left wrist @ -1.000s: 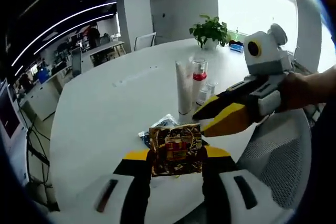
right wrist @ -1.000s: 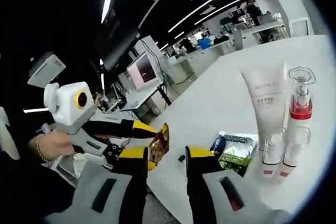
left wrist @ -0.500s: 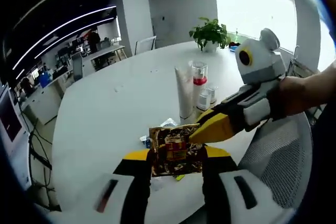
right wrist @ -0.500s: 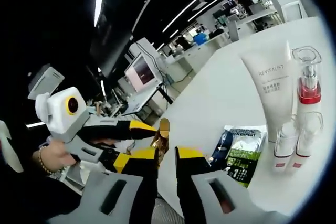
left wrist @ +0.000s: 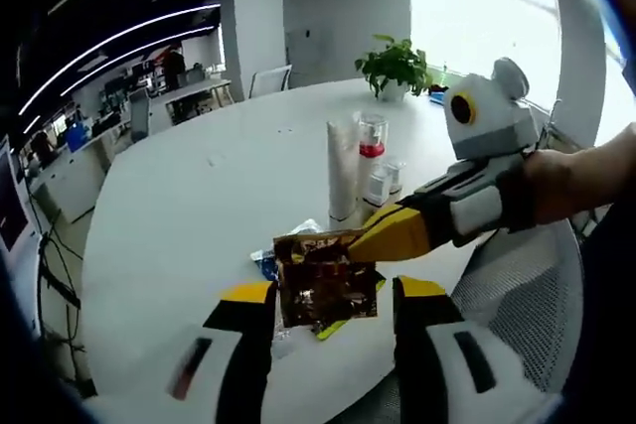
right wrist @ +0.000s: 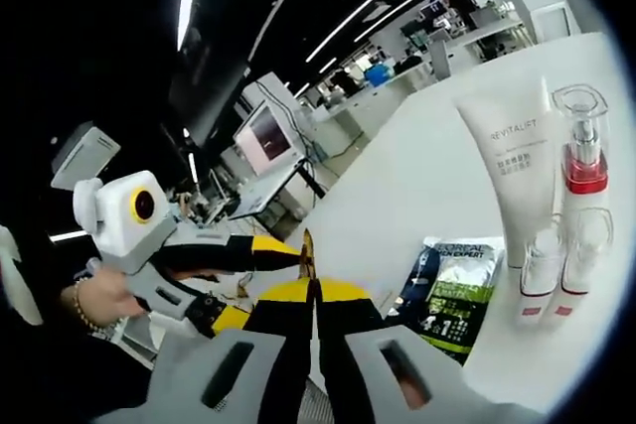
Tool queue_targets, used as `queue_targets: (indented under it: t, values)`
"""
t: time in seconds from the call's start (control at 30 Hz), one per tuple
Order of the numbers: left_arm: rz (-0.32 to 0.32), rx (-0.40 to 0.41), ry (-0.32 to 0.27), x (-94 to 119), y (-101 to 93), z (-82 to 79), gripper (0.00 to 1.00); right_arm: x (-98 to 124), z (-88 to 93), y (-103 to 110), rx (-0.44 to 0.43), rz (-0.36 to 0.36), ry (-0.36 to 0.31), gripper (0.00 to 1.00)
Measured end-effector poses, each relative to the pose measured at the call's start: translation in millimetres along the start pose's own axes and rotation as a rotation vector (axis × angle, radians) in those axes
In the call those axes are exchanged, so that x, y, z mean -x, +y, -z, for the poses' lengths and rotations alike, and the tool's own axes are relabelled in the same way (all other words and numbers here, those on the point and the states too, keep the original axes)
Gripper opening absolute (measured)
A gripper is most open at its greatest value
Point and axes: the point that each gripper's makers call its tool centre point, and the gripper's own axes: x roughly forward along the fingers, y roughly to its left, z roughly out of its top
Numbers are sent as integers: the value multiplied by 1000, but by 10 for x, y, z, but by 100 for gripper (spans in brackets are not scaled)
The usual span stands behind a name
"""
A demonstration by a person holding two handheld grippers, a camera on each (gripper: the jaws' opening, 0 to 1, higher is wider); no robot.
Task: Arrange the skincare products in the storage area until every visible bottle or jar stands upright without overlapping.
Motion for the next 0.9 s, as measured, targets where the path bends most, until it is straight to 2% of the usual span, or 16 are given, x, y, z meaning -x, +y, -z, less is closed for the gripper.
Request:
queue_targets:
  t: [0.2,0.3,0.33,0.4,0.47,0.53,0.67,0.77,0.9]
  values:
    - [57,143,-44,62,96,9,59,-19,-60,5,4,0,19,1]
    - [85,166,-50,93,208,43,54,-50,-95,28,-10,-14,21,1]
    - [114,203,-70,105,199,19,52,-62,-102,41,-10,-20,24,1]
    - [143,245,-86,128,213,-4,52,-82,-112,91,-10,-32,35,1]
    - [170,250,-94,148,281,5,52,-95,-120,143,-16,-48,39,1]
    - [186,284,-111,157,315,-3,48,-122,-135,146,-18,-60,44,1]
    - [263,383,-144,169,376,44,39,-154,-155,193,-29,-79,48,1]
    - [326,474,-153,177,353,91,39,-177,-162,210,-24,-87,55,1]
    - [325,551,-204,184,411,80,26,-198,-172,200,-27,-95,61,1]
